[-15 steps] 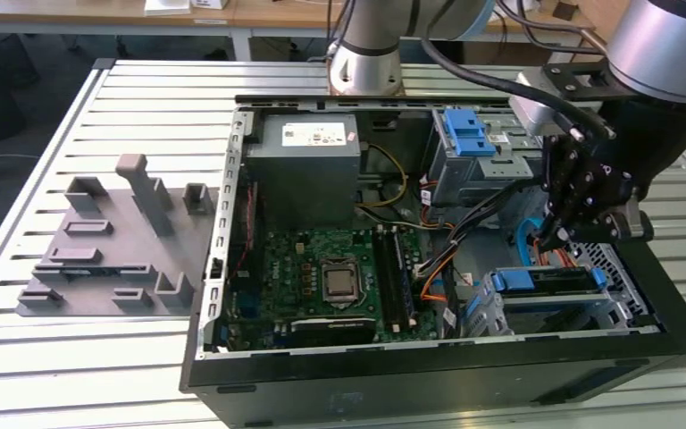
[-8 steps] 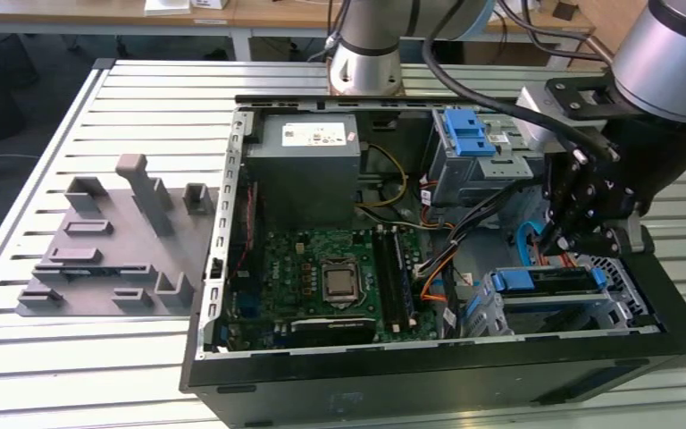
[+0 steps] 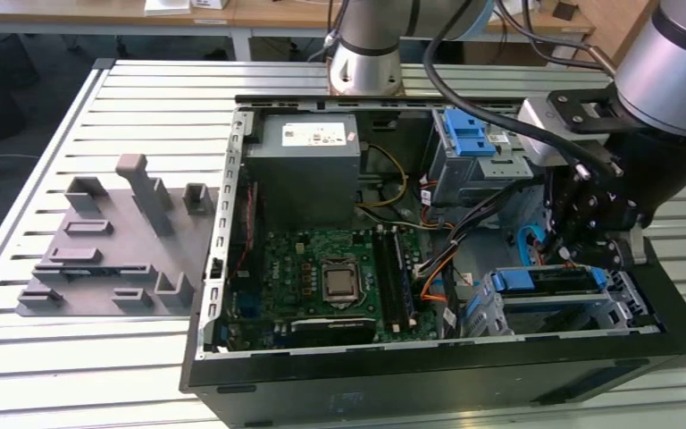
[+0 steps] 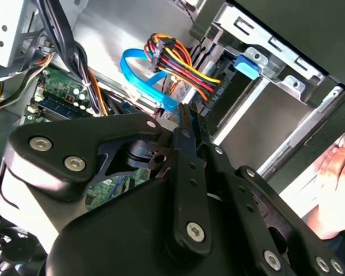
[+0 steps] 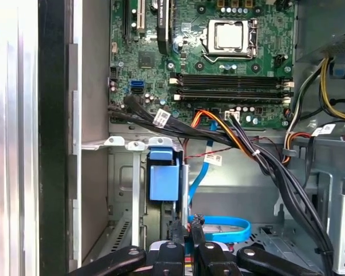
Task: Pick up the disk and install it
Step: 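Insert the second disk wire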
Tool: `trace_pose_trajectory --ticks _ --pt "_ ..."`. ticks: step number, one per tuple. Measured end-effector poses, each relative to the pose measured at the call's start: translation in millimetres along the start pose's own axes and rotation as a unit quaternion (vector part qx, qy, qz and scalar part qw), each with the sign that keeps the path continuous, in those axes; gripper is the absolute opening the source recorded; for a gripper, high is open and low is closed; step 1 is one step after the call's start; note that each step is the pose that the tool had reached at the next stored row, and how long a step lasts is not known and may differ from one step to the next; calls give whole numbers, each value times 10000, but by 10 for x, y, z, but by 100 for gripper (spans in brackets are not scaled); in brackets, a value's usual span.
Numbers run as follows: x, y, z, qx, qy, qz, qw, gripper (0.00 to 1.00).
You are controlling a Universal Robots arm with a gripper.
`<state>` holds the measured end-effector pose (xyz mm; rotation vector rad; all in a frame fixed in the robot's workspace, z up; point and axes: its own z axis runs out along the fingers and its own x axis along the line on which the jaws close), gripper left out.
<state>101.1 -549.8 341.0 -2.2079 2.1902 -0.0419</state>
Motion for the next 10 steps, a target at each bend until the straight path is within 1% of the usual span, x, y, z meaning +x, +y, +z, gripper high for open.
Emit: trace_pose_trajectory --ticks 10 --pt "77 2 31 0 -2 0 10000 16"
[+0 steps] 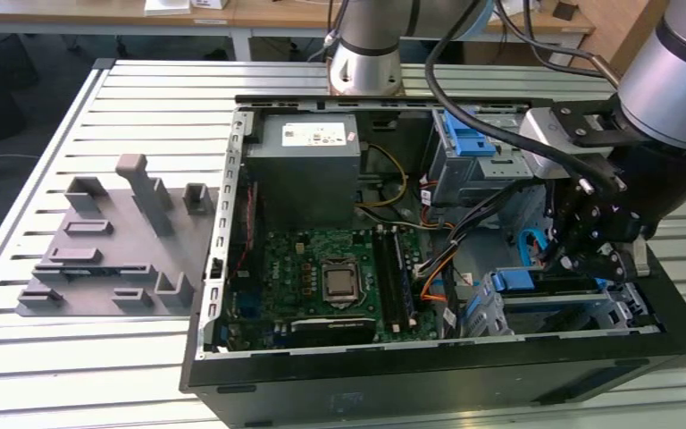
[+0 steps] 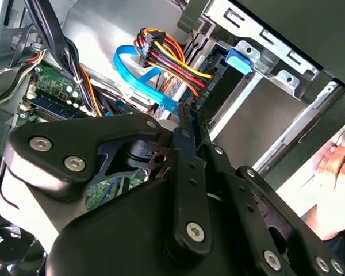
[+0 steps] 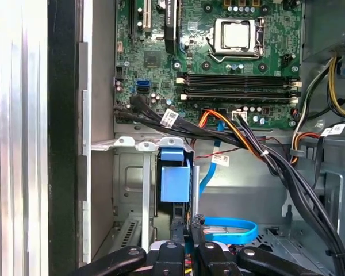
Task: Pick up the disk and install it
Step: 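Insert the second disk wire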
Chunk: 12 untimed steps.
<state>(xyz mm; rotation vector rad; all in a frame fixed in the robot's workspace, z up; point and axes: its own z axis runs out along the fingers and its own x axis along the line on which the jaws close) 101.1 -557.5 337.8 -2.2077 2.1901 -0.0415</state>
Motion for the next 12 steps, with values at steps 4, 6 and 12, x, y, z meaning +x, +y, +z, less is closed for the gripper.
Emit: trace_pose_trajectory --ticks 4,6,12 --pt "11 0 9 0 0 0 10000 16" --pt "12 0 12 0 1 0 10000 16" --pt "12 -5 28 0 0 0 10000 16"
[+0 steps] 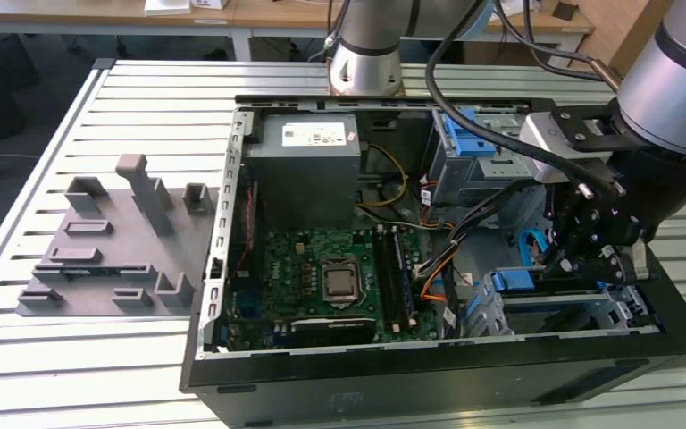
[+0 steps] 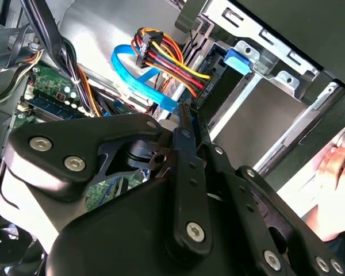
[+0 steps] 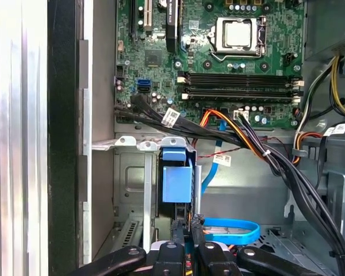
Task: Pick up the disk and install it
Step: 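Insert the second disk wire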
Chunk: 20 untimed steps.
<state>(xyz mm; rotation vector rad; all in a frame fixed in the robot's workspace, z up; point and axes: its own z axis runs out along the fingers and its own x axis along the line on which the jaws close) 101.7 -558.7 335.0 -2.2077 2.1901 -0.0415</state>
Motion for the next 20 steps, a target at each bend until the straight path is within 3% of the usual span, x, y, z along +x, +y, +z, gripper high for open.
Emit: trace_pose_trajectory --ticks 20 --pt "4 -8 56 0 1 0 10000 16"
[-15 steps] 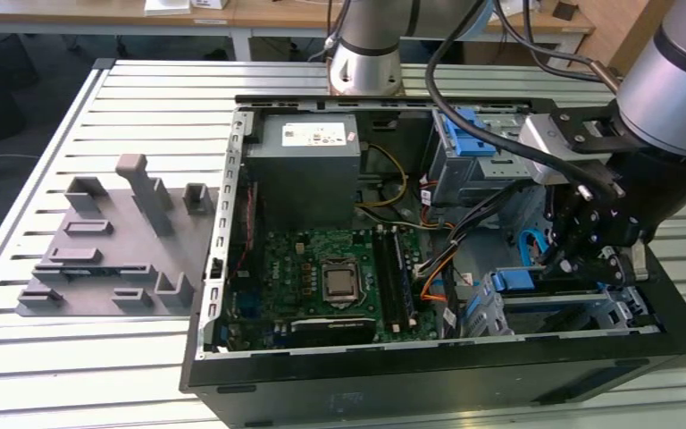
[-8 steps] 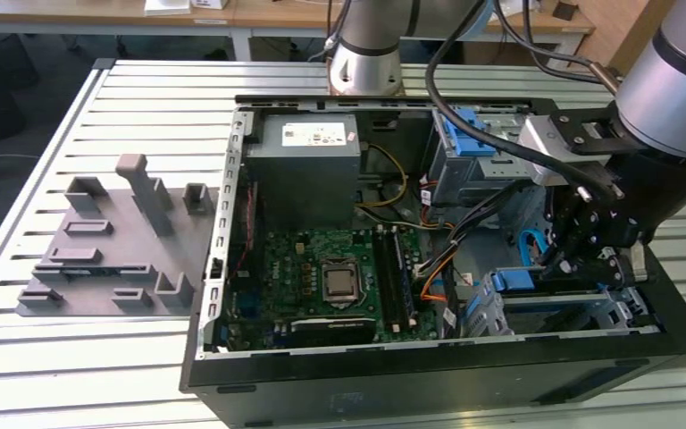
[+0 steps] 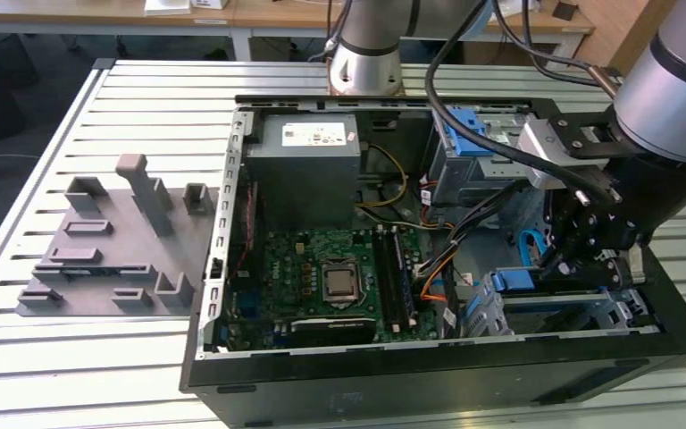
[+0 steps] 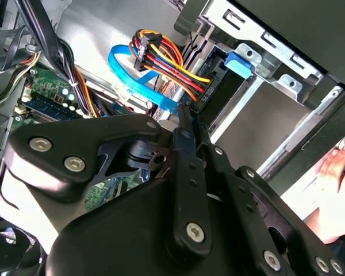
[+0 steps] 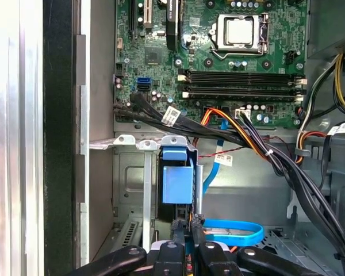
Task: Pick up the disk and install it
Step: 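Insert the second disk wire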
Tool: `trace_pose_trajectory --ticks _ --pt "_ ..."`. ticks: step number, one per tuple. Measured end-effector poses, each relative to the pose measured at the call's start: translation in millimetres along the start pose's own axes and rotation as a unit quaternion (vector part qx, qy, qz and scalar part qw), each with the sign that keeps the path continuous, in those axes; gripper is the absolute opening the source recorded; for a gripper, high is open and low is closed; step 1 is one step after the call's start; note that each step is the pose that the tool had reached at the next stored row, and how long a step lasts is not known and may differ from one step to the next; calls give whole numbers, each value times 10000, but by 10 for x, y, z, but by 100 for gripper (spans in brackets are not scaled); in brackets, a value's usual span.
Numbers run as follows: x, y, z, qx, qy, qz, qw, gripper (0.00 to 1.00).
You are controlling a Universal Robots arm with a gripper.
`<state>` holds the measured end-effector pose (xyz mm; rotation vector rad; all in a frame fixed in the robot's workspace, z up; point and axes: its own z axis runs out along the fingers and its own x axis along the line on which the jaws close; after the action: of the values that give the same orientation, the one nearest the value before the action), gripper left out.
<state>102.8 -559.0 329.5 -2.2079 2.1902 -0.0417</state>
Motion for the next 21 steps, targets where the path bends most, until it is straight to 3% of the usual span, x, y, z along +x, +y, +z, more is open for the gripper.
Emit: trace_pose_trajectory --ticks 9,21 --pt "1 -4 -4 0 -2 0 10000 24" --pt "0 -9 -113 -2 0 0 10000 22"
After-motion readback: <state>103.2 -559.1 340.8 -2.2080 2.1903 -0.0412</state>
